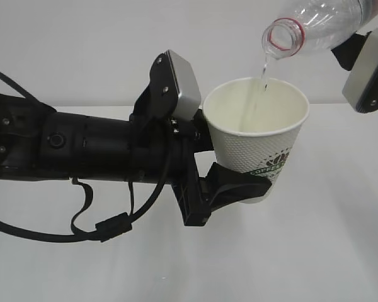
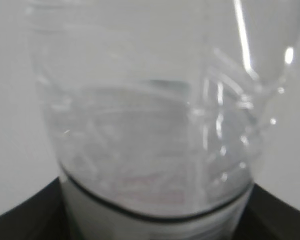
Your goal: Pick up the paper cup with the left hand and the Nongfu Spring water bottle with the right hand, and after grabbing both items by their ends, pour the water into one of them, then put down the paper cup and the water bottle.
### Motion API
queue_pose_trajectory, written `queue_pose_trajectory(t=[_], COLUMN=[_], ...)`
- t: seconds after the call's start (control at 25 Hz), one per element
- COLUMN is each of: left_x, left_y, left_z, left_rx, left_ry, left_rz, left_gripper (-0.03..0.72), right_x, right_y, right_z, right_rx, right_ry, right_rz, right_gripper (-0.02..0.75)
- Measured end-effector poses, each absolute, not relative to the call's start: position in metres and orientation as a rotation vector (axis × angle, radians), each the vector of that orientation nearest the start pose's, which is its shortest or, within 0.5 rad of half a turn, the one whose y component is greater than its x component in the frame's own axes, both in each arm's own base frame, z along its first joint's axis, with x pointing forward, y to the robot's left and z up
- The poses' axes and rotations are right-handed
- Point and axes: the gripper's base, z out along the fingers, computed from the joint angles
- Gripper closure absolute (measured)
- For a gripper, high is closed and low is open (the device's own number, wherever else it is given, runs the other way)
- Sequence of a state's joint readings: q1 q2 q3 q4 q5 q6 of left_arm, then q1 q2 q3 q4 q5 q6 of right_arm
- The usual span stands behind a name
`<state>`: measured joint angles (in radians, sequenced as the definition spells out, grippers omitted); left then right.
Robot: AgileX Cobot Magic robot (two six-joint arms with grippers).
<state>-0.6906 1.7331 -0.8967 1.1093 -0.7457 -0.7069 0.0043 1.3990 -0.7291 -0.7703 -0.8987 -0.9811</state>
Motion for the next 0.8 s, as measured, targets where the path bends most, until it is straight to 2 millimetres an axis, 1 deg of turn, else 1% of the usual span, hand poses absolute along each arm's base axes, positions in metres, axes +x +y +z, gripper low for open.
queue_pose_trajectory(t=[0.8], left_x=[0.2346], left_y=[-0.2655], left_z=[0.2151], left_rx=[1.28], left_ry=[1.485], left_rz=[-0.905], left_gripper=[0.144], right_x=[0.2865], right_y=[0.0508], right_z=[0.2996], right_rx=[-1.334], right_ry=[0.683], right_rz=[-0.834], right_gripper=[0.234])
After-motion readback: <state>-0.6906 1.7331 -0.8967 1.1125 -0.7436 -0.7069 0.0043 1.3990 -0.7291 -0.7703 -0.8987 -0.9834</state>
